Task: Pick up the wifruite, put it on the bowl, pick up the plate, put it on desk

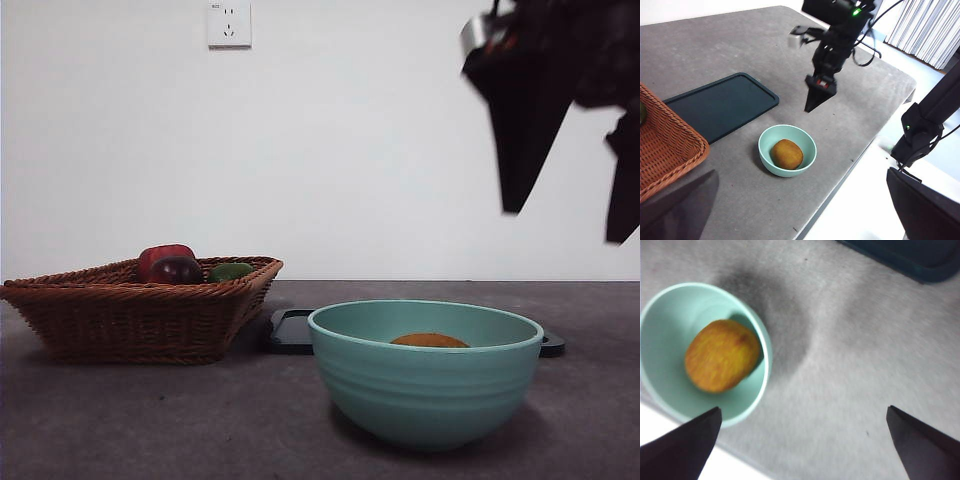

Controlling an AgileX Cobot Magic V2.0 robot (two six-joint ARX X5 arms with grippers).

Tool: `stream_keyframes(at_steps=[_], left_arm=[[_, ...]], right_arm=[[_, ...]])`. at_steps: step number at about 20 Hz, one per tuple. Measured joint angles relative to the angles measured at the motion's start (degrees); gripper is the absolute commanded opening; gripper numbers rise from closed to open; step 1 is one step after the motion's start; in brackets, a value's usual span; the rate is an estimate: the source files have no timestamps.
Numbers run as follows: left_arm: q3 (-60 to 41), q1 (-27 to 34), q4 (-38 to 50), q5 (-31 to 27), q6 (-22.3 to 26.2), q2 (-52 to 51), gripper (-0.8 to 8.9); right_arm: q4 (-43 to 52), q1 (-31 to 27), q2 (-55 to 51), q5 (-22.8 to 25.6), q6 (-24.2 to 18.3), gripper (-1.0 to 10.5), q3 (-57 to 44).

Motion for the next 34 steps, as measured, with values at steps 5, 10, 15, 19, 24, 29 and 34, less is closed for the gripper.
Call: stream_keyframes(at_steps=[5,10,15,19,24,29,34], left_arm=[[0.00,0.00,0.00,0.00,0.00,0.00,5.77],[0.00,0.00,-0.02,0.00,0.00,0.00,5.77],[0.00,0.00,0.00,0.00,0.00,0.00,5.77],[0.00,0.00,0.00,0.00,0.00,0.00,5.77],[0.00,0.00,0.00,0.00,0.00,0.00,5.77],[0.00,0.00,0.00,0.00,0.00,0.00,5.77],[0.00,0.00,0.00,0.00,0.00,0.00,5.77]], right_arm=[[2.93,2.49,7.15,0.07,-0.04,5.6,0.02],[4.35,3.48,10.78,0.35,-0.07,5.1,0.02],[4.83,3.48,13.18,1.55,-0.07,4.6,0.02],[5.11,3.58,15.50,1.46,-0.04,2.2,0.02],[6.29,4.92,15.80,-0.50,-0.02,0.8,0.02],[7.82,6.49,15.80,-1.70,0.02,0.1,0.02],[6.64,6.38,15.82,-0.94,1.20,0.1,0.85]])
